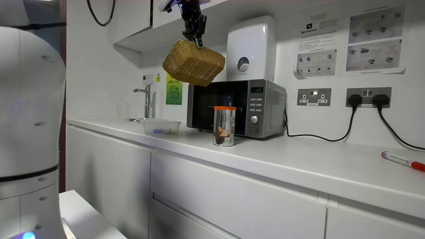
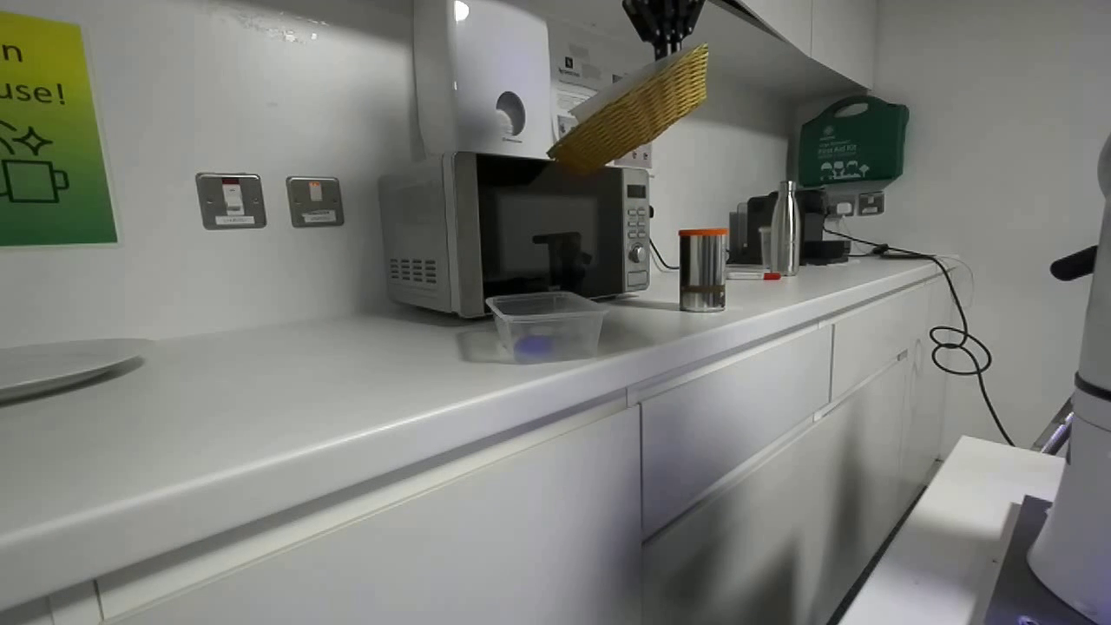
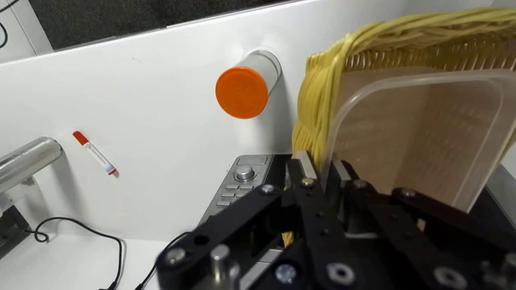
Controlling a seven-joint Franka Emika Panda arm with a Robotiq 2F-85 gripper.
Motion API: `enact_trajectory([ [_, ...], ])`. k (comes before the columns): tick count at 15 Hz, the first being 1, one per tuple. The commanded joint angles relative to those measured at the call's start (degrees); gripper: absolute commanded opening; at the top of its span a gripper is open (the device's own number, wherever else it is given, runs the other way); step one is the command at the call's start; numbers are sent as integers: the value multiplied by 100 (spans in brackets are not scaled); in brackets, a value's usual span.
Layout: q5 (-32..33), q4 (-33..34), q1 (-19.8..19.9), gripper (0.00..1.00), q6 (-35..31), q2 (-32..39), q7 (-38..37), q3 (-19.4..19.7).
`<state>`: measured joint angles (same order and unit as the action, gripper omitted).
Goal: Put the lunchboxes on top of the microwave
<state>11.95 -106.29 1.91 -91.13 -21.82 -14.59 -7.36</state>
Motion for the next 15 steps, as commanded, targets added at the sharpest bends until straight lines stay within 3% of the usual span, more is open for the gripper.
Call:
enact_trajectory([
  [1, 253, 600, -38, 3, -106, 446, -37, -1],
  [8, 255, 1146, -30, 3, -228, 1019, -145, 125],
  [15, -186, 1265, -60, 3, -350, 1526, -163, 349],
])
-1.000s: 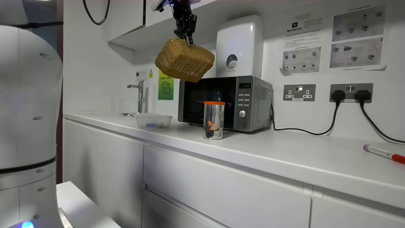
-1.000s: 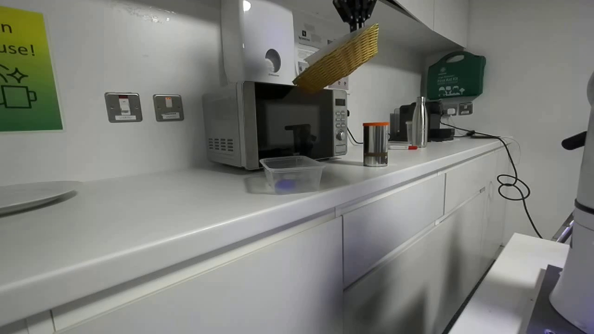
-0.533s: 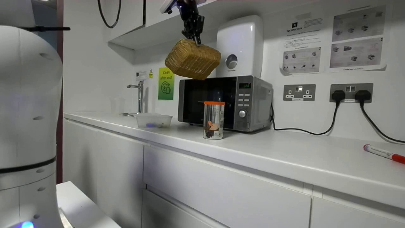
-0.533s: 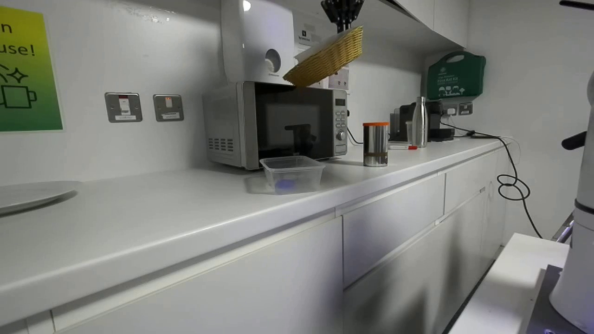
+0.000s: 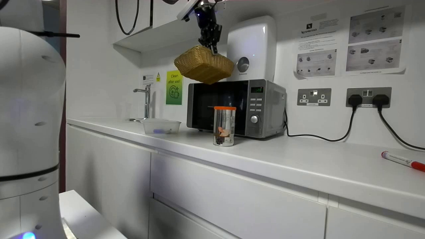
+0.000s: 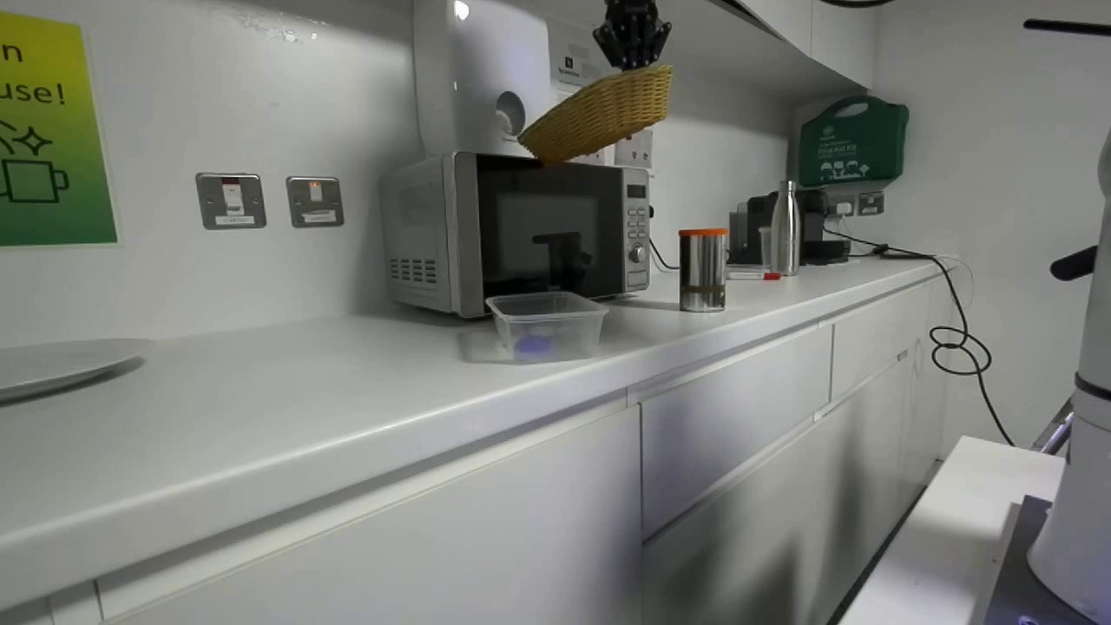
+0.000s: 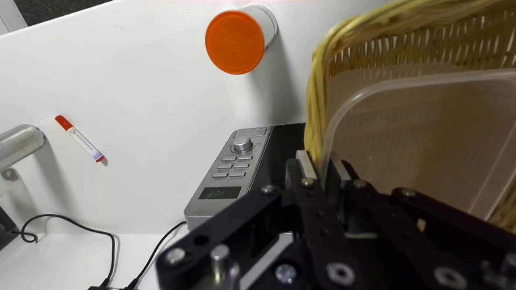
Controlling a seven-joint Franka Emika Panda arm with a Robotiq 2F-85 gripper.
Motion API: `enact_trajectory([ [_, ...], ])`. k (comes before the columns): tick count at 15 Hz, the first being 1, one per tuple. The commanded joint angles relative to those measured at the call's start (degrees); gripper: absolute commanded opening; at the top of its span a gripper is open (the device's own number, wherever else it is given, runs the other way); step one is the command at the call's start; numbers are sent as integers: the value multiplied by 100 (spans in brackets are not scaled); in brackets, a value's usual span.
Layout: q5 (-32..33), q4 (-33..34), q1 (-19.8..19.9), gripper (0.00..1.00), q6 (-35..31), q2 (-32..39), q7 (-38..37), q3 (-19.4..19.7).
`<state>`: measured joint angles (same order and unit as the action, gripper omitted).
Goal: Put the lunchboxes on top of the microwave
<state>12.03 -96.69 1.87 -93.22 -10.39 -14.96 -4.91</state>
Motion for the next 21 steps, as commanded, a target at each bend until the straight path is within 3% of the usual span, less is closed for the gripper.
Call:
enact_trajectory([
  [1, -239, 326, -57, 3, -141, 405, -124, 127],
  [6, -336, 520, -75, 3, -129, 385, -136, 163],
  [9, -426, 842, -14, 3, 290, 453, -1020, 141],
  [13, -626, 978, 2, 3, 250, 471, -1999, 133],
  [21, -478, 1110, -91, 3, 100, 346, -2571, 62],
])
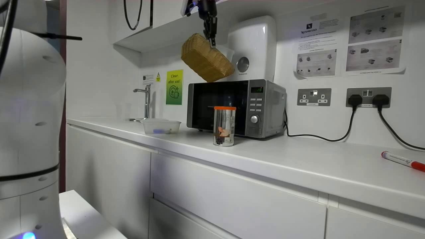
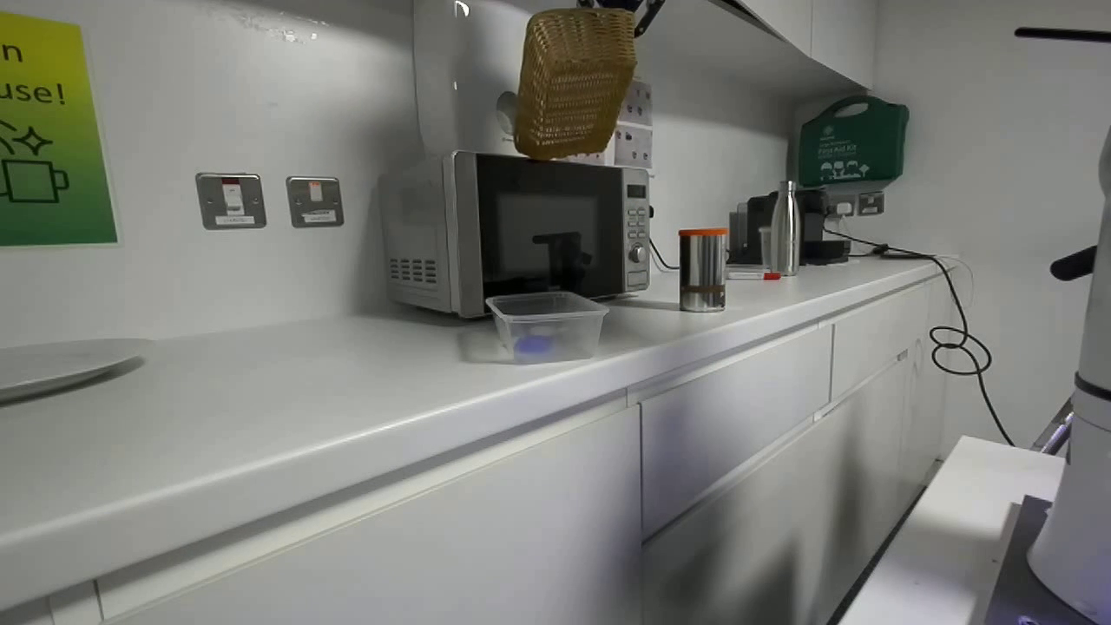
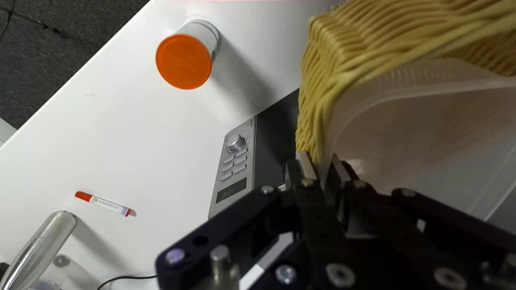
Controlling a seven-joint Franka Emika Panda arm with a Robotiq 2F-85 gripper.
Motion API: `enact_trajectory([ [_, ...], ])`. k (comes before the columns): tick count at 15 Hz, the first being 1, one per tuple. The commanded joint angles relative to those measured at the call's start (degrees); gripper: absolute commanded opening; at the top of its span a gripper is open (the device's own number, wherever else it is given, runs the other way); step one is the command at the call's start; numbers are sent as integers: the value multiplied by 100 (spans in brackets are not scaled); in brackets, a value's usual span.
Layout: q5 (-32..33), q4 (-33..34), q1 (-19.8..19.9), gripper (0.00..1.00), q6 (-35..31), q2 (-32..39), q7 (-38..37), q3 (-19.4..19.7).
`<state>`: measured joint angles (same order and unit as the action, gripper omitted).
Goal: Put the lunchboxes on top of the microwave
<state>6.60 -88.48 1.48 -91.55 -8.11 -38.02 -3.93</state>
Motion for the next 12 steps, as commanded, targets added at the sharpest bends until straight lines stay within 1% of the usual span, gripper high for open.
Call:
enact_trajectory([
  [1, 78, 318, -66, 3, -76, 102, -273, -50],
  [3, 131, 319, -98, 3, -110, 24, -232, -93],
  [6, 397, 216, -140, 3, -318, -141, -297, -196],
  [9, 552, 185, -121, 3, -355, -158, -357, -250],
  [12, 946, 109, -70, 3, -420, -99, -662, -288],
])
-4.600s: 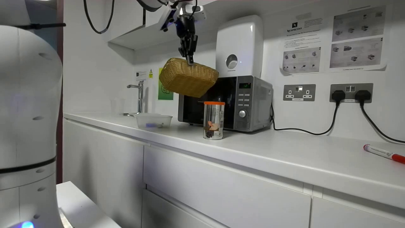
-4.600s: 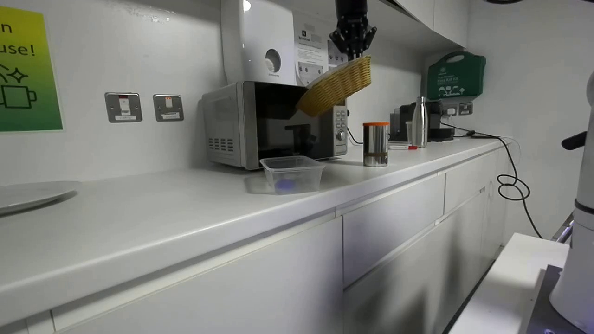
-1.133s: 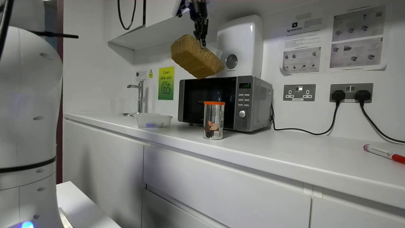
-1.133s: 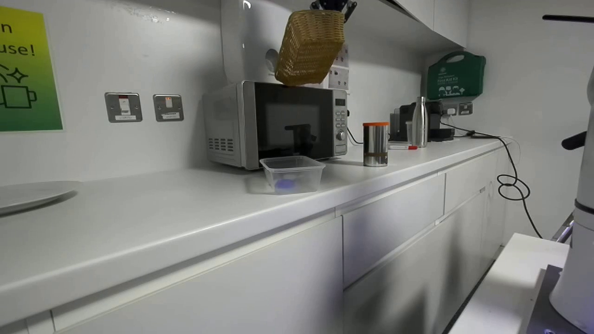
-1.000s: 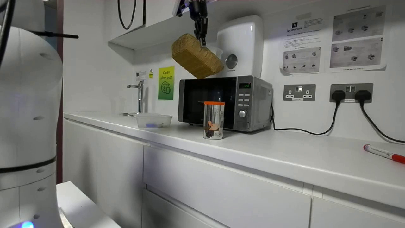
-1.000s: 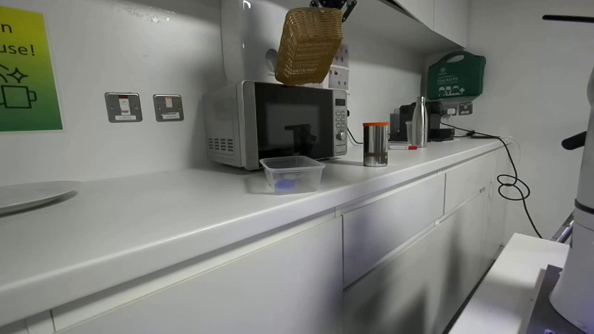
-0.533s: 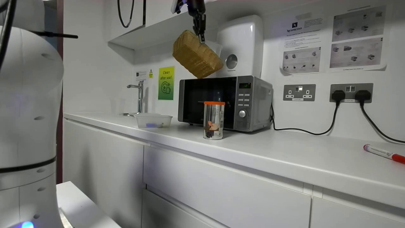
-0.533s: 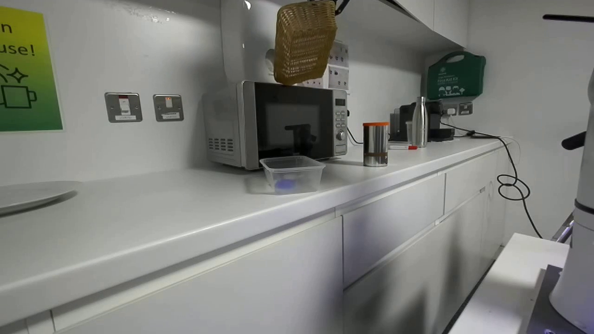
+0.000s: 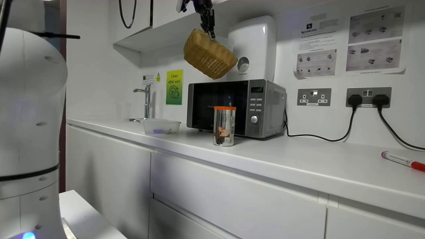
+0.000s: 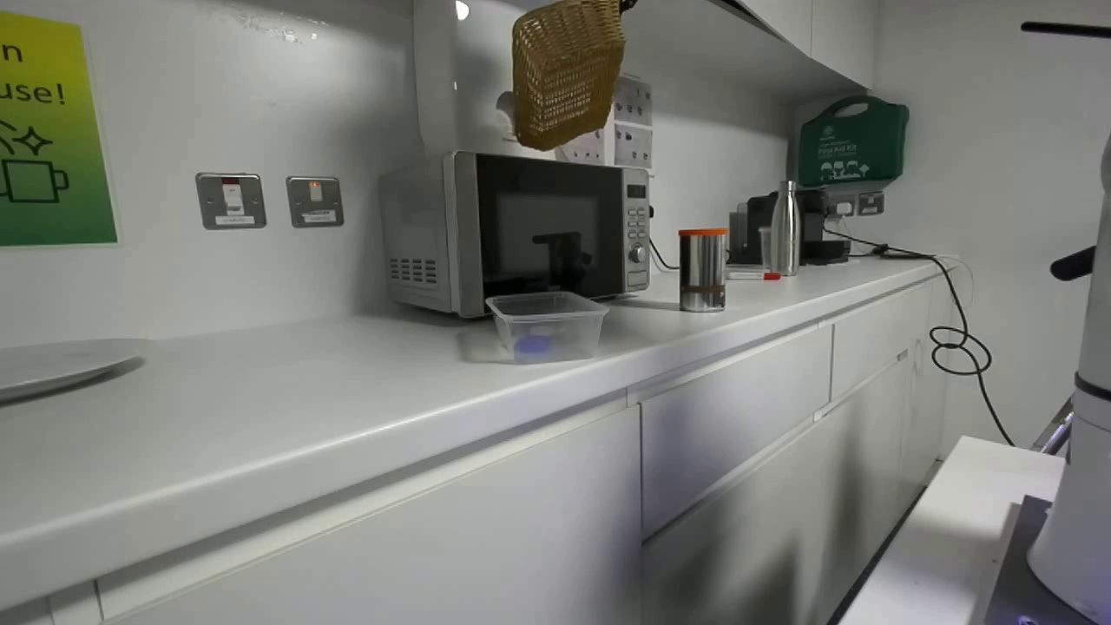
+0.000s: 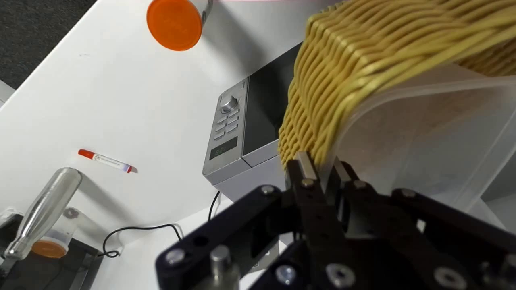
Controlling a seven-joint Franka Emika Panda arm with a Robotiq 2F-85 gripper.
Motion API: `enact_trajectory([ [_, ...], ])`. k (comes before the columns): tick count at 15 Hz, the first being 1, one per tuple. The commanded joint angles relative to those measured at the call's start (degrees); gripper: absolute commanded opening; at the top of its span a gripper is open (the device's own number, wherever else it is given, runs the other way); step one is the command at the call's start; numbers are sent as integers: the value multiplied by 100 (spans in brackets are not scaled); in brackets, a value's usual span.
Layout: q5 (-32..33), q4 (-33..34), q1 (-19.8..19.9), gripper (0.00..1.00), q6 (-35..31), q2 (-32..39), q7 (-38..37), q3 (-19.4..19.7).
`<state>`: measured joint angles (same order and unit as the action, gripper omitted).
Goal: Put the lunchboxes on top of the microwave
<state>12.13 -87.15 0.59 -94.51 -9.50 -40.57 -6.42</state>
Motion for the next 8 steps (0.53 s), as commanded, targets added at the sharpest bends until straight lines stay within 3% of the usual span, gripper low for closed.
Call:
enact_trajectory([
  [1, 566, -42, 32, 3, -152, 76, -588, -44],
  [8, 1561, -430, -27, 3, -625, 349, -2237, -16],
])
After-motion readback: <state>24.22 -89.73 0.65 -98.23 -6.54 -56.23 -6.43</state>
